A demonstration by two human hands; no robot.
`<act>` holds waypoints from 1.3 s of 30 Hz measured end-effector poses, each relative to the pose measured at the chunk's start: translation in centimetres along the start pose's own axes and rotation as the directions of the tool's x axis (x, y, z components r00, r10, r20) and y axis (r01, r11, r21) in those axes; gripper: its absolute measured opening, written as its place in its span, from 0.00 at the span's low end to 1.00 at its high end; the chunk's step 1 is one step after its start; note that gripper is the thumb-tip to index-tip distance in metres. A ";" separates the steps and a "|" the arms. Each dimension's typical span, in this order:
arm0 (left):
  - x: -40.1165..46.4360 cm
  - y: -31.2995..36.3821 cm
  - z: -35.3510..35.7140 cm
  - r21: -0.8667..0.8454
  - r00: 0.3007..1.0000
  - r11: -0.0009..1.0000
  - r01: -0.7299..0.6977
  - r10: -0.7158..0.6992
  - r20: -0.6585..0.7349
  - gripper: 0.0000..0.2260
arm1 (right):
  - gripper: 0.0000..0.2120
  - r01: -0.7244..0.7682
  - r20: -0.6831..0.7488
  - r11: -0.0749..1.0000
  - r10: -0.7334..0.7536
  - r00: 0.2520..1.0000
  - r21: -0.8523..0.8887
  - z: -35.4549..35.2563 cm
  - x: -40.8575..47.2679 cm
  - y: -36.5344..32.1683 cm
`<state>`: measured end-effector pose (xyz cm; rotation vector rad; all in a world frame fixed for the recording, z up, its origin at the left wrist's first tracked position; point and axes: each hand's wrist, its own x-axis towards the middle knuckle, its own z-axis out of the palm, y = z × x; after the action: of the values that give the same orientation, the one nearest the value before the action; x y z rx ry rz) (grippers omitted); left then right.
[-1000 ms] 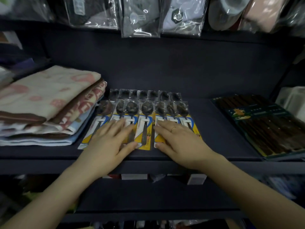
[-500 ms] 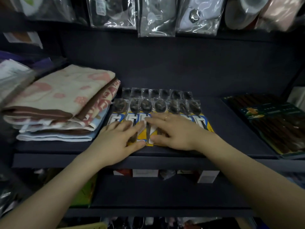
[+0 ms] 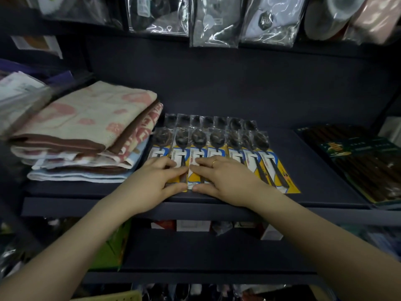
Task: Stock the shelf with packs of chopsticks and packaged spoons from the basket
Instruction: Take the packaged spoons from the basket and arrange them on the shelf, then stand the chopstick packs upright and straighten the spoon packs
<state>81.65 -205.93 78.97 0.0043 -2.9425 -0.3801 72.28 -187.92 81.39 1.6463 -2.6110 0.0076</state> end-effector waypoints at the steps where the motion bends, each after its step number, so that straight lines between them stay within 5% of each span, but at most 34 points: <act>1: 0.1 0.0 -0.1 0.008 1.000 1.000 -0.012 0.012 -0.008 0.47 | 0.29 0.003 0.009 1.000 -0.003 1.000 0.011 -0.1 -0.2 0.1; 5: 0.1 0.3 -0.7 0.017 0.999 0.999 -0.052 0.052 -0.001 0.48 | 0.29 -0.015 0.041 0.995 0.011 0.999 0.098 -0.9 -1.9 2.1; 15: 1.4 0.9 -0.8 0.084 0.986 0.986 -0.141 0.133 0.099 0.49 | 0.23 0.015 0.043 1.000 -0.014 0.999 -0.018 -1.4 -2.6 3.2; 19: 1.3 1.4 -0.7 0.089 0.990 0.987 -0.130 0.124 0.070 0.38 | 0.27 0.029 0.015 0.998 -0.028 0.999 -0.057 -0.9 -2.2 3.2; 23: 1.2 2.1 -1.0 0.096 0.993 0.990 -0.108 0.103 0.054 0.37 | 0.30 0.057 -0.023 0.997 -0.059 0.998 -0.050 0.0 -2.0 3.6; 27: 2.1 5.0 -1.7 0.041 0.980 0.988 -0.149 0.153 -0.124 0.33 | 0.32 0.003 -0.182 0.997 0.012 0.983 0.082 -1.1 -3.8 5.3; 32: 7.1 13.5 -0.3 -0.250 0.948 0.918 -0.307 0.273 -0.163 0.18 | 0.29 -0.375 -0.357 0.927 0.349 0.866 -0.004 -2.1 -10.3 14.5; 36: 11.8 20.3 2.3 -0.304 0.956 0.911 -0.280 0.293 -0.002 0.19 | 0.29 -0.738 -0.223 0.672 0.712 0.666 -0.059 -3.4 -18.6 23.0; 39: 14.6 25.3 4.0 -0.380 0.964 0.915 -0.138 0.212 0.160 0.26 | 0.37 -0.835 -0.045 0.539 0.842 0.538 0.107 -4.2 -22.3 27.2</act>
<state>67.06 -180.86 84.08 -0.3661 -2.9773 -0.9448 57.53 -155.91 85.22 0.1942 -3.0441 0.2153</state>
